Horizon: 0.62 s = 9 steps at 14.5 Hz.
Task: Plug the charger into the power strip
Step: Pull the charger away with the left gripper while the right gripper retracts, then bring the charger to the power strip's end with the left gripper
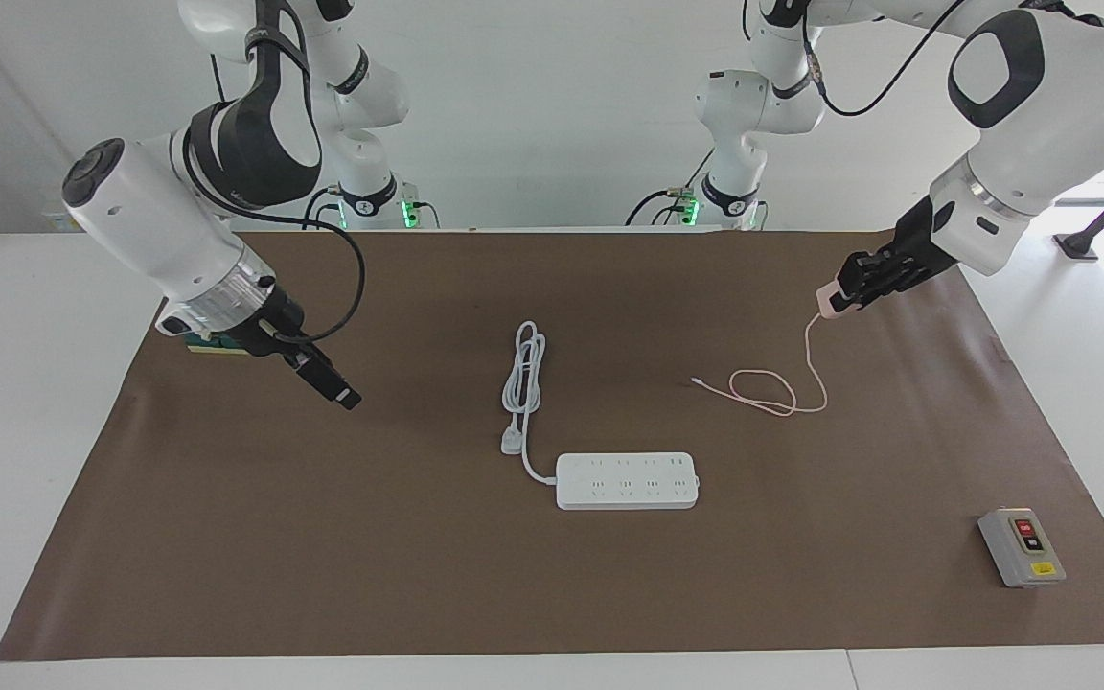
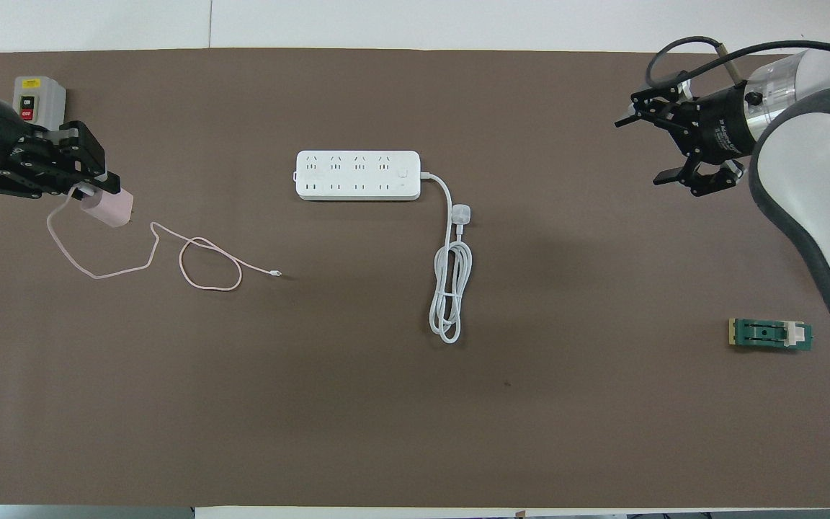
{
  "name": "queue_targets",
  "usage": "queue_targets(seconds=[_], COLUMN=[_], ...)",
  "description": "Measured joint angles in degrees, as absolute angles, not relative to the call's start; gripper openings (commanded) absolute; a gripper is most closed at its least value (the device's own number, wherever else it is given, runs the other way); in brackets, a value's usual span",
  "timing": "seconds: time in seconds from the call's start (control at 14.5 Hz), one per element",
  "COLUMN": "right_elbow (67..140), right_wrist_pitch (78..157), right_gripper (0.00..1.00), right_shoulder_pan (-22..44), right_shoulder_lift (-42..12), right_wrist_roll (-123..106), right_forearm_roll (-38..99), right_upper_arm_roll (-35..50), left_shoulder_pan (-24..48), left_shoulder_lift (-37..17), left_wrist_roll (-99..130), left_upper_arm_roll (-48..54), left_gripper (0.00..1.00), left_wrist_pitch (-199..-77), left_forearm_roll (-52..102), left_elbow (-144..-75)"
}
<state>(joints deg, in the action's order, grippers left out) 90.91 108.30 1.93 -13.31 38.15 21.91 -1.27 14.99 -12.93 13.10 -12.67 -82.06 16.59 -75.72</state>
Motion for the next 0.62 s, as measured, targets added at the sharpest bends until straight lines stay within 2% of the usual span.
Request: queue_targets(seconds=[0.34,0.62], right_elbow=[91.1,91.3], right_wrist_pitch=[102.0,94.6], right_gripper=[1.00,1.00], right_shoulder_pan=[-1.2,-3.2], right_shoulder_lift=[-9.5,-4.2], right_wrist_roll=[19.7,7.5], right_forearm_roll=[12.5,6.3], right_upper_arm_roll=[-1.3,-1.3], left_shoulder_pan=[15.3,20.1], left_shoulder_lift=[-13.1,-15.7], left_wrist_roll=[28.1,45.6], left_upper_arm_roll=[-12.8,-12.1], left_gripper=[0.00,0.00], left_wrist_pitch=[-85.1,-89.2], left_forearm_roll=[12.7,7.2], left_elbow=[-75.3,-75.3])
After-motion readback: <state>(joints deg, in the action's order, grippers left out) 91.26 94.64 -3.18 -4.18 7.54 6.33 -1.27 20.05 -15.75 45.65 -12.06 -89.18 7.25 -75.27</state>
